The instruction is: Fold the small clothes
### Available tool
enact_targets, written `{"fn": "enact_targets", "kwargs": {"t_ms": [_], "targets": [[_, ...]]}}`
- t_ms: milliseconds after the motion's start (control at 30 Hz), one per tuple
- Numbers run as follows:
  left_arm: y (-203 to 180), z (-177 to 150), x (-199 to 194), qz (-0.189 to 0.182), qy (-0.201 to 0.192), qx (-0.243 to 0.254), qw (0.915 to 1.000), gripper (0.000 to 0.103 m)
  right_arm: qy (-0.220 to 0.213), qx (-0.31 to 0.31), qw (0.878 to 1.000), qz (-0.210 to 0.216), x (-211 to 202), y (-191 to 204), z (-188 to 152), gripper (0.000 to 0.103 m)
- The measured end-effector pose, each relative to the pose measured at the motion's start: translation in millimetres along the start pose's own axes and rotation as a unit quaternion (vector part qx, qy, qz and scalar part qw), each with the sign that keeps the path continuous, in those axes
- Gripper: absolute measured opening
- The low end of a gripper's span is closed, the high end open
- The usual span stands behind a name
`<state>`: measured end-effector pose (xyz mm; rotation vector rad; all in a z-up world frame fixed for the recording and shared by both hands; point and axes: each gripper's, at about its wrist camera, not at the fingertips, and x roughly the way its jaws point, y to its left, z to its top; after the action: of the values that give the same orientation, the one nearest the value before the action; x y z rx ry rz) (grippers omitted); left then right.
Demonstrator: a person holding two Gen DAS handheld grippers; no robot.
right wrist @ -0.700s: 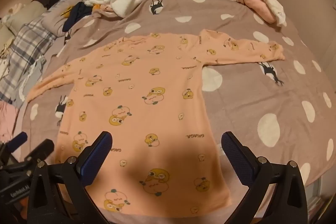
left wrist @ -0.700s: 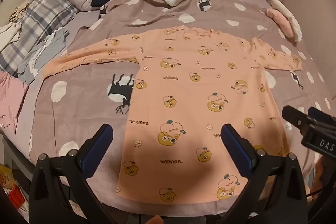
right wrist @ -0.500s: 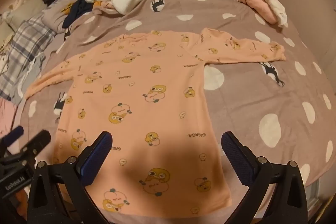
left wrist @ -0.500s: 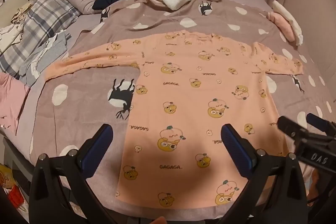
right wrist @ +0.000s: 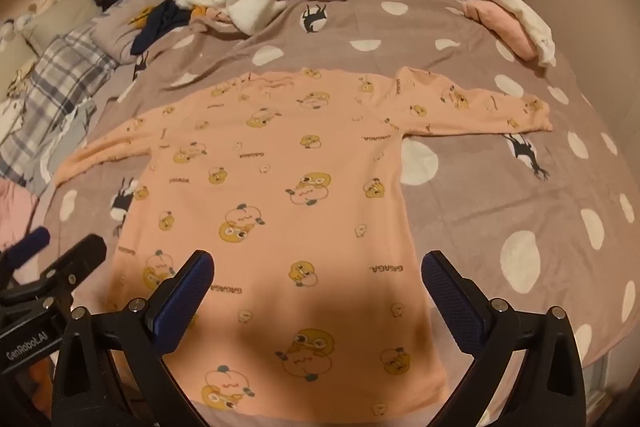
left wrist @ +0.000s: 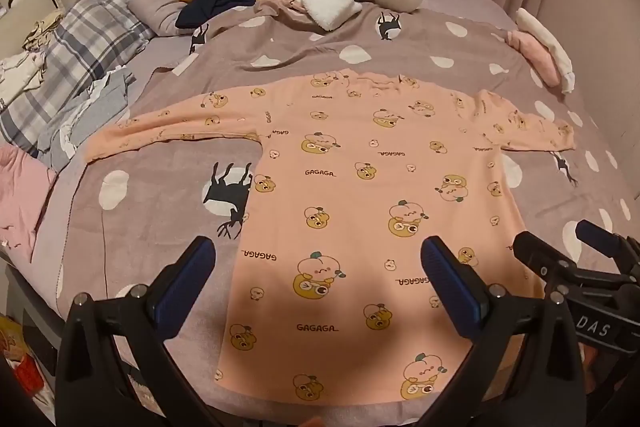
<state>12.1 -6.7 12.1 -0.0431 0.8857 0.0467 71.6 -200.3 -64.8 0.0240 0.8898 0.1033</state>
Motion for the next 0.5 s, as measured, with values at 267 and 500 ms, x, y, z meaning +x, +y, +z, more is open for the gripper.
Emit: {"fn": "enact_targets", "kwargs": {"t_ms": [267,500], "targets": [[-3.0,-1.5,1.6,-0.034,0.009,-0.003,0.9994,0.103,0.001,0.001,1.000,-0.006,-0.5,-3.1,-2.9,0.103],[-4.4,-3.5,1.3,-0.021,0.001,0.003,0.9998,0.103,0.004,-0.005,1.000,-0.008,0.9,-1.3,-4.3,0.103]]}}
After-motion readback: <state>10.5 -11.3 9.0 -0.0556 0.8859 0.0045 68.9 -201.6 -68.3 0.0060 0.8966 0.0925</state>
